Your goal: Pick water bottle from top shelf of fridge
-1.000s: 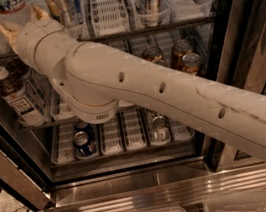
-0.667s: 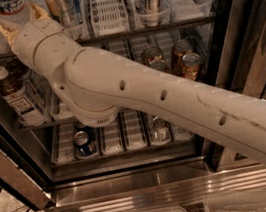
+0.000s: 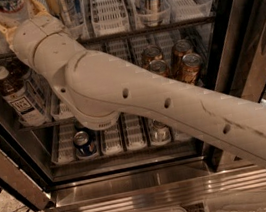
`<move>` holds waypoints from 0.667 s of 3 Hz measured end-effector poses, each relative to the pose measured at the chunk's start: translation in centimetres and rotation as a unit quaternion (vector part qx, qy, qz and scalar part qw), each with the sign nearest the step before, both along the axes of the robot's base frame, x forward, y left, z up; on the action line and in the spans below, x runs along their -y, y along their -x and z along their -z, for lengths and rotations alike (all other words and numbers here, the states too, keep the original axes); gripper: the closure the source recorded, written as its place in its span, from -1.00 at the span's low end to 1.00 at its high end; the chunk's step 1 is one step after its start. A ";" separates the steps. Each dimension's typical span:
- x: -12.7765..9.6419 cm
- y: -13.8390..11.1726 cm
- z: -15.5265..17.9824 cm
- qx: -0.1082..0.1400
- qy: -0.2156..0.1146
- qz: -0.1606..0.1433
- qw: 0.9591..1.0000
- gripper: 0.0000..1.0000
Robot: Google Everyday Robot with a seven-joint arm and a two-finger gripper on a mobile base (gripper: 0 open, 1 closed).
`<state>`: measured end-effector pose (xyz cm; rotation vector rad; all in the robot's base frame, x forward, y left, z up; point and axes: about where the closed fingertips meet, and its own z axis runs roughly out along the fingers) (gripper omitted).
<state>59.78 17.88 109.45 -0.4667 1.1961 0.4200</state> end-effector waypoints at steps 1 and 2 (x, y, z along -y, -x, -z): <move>0.5 2.3 -1.2 0.030 -0.004 0.003 1.000 1.00; 0.8 4.3 -2.3 0.053 -0.003 0.004 0.999 1.00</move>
Offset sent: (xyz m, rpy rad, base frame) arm -0.0679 -0.0131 0.0334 0.0040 -0.1615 -0.0142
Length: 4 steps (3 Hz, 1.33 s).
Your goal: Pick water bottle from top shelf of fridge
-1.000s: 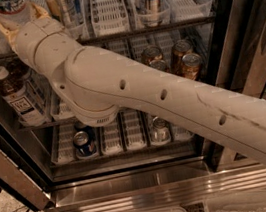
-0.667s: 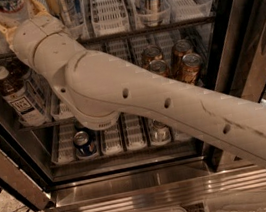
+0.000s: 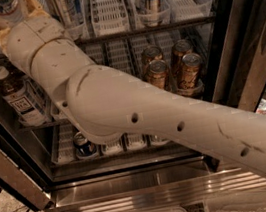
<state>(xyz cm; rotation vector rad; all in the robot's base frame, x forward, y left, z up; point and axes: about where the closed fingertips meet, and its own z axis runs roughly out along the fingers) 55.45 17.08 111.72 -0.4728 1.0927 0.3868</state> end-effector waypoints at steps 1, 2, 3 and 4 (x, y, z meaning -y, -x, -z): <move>-0.1 2.0 1.1 -0.007 0.010 -0.013 1.000 1.00; 0.1 3.0 2.3 -0.022 0.017 -0.023 0.999 1.00; 0.9 4.8 4.7 -0.058 0.030 -0.041 0.997 1.00; 4.0 4.7 8.0 -0.118 0.032 -0.057 0.991 1.00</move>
Offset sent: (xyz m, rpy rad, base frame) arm -0.0409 -0.0041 -0.0392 -0.0508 0.0805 0.0676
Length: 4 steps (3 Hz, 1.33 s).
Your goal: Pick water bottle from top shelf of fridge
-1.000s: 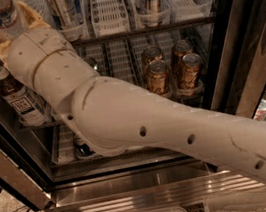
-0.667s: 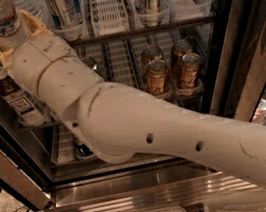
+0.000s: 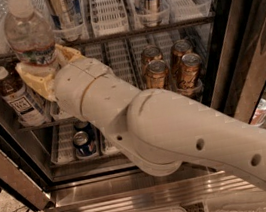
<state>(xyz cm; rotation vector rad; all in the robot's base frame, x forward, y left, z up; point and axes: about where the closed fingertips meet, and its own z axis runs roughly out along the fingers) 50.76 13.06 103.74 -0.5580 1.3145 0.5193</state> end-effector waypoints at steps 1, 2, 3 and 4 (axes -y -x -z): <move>2.4 -0.5 3.6 -0.064 -0.014 -0.037 0.997 1.00; 3.5 -0.9 5.8 -0.106 -0.008 -0.076 0.991 1.00; 3.3 0.3 7.3 -0.130 0.019 -0.125 0.983 1.00; 2.4 3.1 7.8 -0.140 0.049 -0.182 0.972 1.00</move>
Offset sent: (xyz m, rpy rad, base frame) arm -0.0412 -0.0174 -0.0865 -0.0382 0.3015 0.5082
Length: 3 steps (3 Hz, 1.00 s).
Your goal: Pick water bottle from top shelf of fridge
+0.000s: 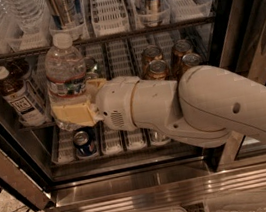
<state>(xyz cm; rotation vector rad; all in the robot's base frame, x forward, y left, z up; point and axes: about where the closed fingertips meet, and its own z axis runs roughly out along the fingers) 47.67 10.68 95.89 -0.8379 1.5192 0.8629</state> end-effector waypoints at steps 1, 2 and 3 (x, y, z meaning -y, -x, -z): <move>-0.7 2.3 0.4 -0.008 0.009 -0.035 0.999 1.00; -1.0 3.6 0.7 -0.016 0.001 -0.046 0.999 1.00; -0.6 4.4 1.0 -0.028 0.000 -0.039 0.999 1.00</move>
Offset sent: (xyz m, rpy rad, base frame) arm -0.0488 0.0088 -0.0118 0.0284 0.0537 0.1051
